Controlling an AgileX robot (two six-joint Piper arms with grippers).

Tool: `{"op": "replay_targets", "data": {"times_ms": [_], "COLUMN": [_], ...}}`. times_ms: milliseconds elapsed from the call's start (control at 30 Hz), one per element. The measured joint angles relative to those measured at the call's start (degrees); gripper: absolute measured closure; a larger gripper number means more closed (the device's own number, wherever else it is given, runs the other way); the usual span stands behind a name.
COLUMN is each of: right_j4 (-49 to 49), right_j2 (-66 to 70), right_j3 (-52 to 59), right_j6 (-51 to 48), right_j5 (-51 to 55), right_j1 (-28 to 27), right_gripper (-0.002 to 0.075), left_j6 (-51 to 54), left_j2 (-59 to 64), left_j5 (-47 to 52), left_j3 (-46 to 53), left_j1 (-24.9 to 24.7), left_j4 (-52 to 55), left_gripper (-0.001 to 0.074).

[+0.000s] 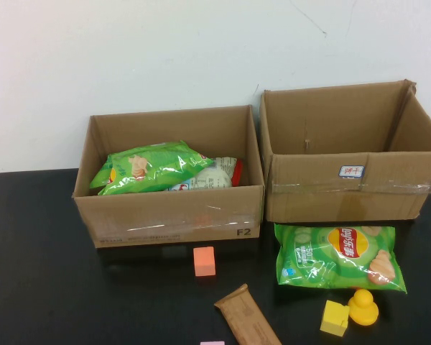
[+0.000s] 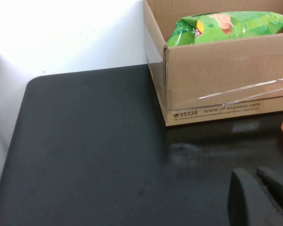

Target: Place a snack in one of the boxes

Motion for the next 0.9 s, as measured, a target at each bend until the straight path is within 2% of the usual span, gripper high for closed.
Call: {"op": "replay_targets", "data": {"times_ms": [200, 267, 667, 900], "right_j4": [0.00, 0.00, 0.00, 0.00], "right_j2": [0.00, 0.00, 0.00, 0.00], "right_j3": [0.34, 0.36, 0.36, 0.36], "right_j6": [0.00, 0.00, 0.52, 5.87], "right_j5": [-1.55, -5.15, -47.92, -58.33], "right_j1": [0.00, 0.00, 0.00, 0.00], "right_gripper": [0.0727, 0.0727, 0.0727, 0.0727], "left_j6": [0.00, 0.00, 0.00, 0.00], "left_j2": [0.00, 0.00, 0.00, 0.00], "left_j5": [-1.41, -4.22, -42.02, -55.99], "left_j3": [0.21, 0.59, 0.57, 0.57], "left_j1": [0.00, 0.00, 0.00, 0.00], "left_j4": [1.02, 1.62, 6.23, 6.62], "left_gripper": [0.0736, 0.0736, 0.0736, 0.0736]}}
